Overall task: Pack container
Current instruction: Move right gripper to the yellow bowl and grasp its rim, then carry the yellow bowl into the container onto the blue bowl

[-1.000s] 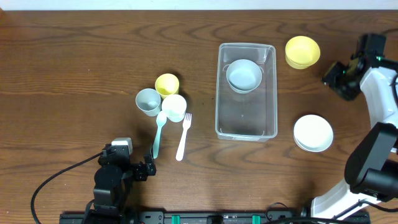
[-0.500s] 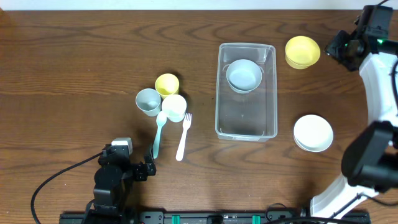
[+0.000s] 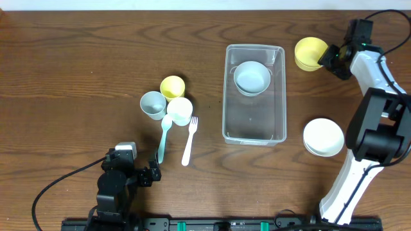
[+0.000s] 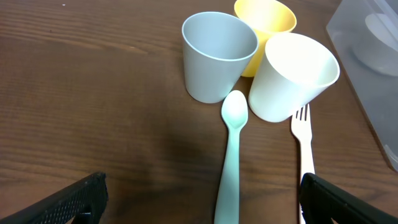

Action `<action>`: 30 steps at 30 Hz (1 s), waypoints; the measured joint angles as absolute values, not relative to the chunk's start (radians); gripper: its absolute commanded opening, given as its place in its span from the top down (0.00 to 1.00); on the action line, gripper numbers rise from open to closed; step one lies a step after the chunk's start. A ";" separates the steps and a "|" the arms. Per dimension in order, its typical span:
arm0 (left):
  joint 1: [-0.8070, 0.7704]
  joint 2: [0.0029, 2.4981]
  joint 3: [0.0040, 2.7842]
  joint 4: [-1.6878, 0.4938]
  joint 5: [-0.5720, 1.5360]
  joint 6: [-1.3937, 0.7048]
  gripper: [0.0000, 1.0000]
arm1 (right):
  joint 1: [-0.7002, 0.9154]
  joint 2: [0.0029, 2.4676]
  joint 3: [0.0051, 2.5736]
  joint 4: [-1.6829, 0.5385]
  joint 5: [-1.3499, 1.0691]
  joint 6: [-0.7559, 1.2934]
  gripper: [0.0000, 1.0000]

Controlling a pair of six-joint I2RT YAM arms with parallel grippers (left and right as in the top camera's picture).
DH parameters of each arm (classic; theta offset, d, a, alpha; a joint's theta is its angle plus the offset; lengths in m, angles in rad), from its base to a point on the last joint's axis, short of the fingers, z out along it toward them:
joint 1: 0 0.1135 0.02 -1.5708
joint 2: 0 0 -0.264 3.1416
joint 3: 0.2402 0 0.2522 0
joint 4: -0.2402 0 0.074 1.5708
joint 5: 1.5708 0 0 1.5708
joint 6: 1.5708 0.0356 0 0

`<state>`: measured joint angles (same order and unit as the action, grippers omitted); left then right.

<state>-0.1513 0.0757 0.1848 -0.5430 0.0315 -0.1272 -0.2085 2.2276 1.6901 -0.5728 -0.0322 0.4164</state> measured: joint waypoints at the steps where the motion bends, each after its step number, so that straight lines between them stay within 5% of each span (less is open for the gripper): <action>1: -0.151 0.076 0.185 -0.543 0.031 -0.128 0.02 | -0.205 2.229 1.691 -0.572 -0.034 0.416 0.50; 5: -0.151 0.076 0.185 -0.543 0.031 -0.128 0.02 | -0.196 2.246 1.703 -0.575 -0.038 0.414 0.97; 6: -0.152 0.076 0.185 -0.543 0.031 -0.128 0.02 | -0.195 2.250 1.706 -0.583 -0.037 0.412 0.99; 20: -0.152 0.076 0.185 -0.543 0.031 -0.128 0.02 | -0.167 2.086 1.907 -0.999 0.124 0.415 0.99; 30: -0.151 0.076 0.185 -0.543 0.031 -0.128 0.02 | 0.141 1.755 2.020 -1.185 0.064 0.410 0.99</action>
<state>-0.1513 0.0757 0.1848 -0.5426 0.0315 -0.1276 0.1410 1.7546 2.0197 -1.1854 0.0643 0.4095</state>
